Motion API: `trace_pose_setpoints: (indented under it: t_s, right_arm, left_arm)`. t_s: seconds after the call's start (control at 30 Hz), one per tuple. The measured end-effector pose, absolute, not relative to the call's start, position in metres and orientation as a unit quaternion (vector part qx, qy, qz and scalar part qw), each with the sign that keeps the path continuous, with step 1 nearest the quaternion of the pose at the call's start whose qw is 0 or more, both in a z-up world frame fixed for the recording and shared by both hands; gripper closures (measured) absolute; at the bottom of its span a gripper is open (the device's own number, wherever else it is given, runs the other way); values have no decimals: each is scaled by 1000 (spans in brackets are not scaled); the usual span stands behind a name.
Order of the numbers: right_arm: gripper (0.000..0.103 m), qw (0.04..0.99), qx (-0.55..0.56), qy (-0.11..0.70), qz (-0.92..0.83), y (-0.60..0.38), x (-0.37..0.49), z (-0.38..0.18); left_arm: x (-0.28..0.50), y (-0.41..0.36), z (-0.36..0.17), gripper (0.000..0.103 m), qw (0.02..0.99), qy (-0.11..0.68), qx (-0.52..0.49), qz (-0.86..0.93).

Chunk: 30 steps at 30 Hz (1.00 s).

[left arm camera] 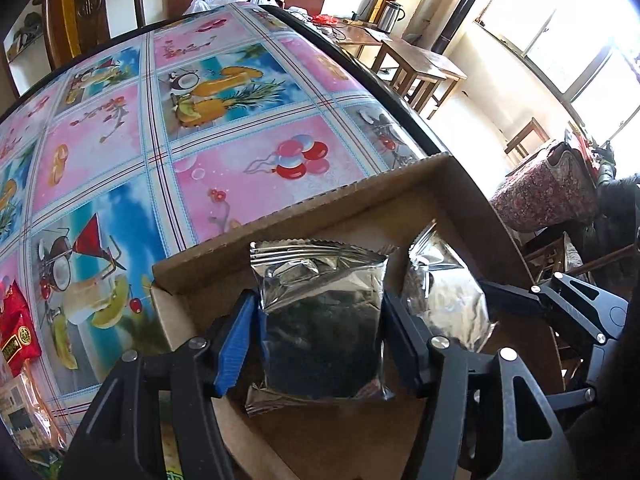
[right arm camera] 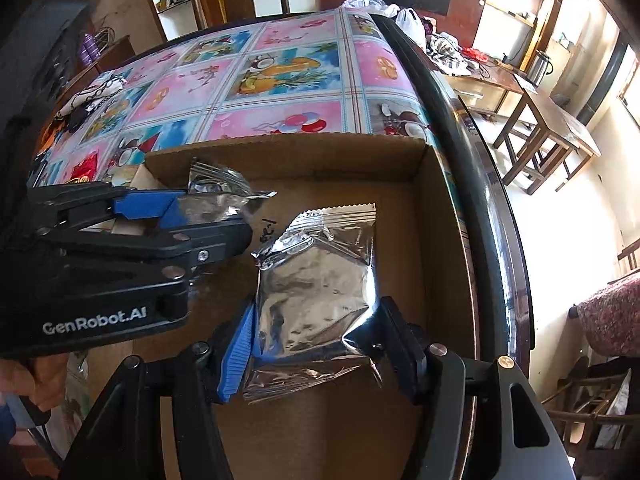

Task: Organize snacks
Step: 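Carry both silver foil packets into the cardboard box and open both grippers, then grasp a green snack bag with the right gripper while the left grasps a WEIDAN cracker pack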

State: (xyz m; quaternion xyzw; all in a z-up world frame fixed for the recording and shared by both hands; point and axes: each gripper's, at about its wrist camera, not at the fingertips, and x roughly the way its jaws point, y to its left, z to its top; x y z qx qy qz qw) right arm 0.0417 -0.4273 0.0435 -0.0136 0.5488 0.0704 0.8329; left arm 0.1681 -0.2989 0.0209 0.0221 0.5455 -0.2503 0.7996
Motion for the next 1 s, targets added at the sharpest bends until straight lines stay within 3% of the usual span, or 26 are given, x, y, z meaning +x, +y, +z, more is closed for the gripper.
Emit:
trace_pose_setpoints:
  t_s: [0.53, 1.0]
  right_arm:
    - [38, 852, 25, 517, 76, -420, -11, 90]
    - [36, 857, 81, 490, 142, -346, -73, 130]
  left_arm:
    - [127, -270, 70, 30, 818, 510, -7, -266]
    - [40, -146, 102, 30, 837, 486, -54, -245]
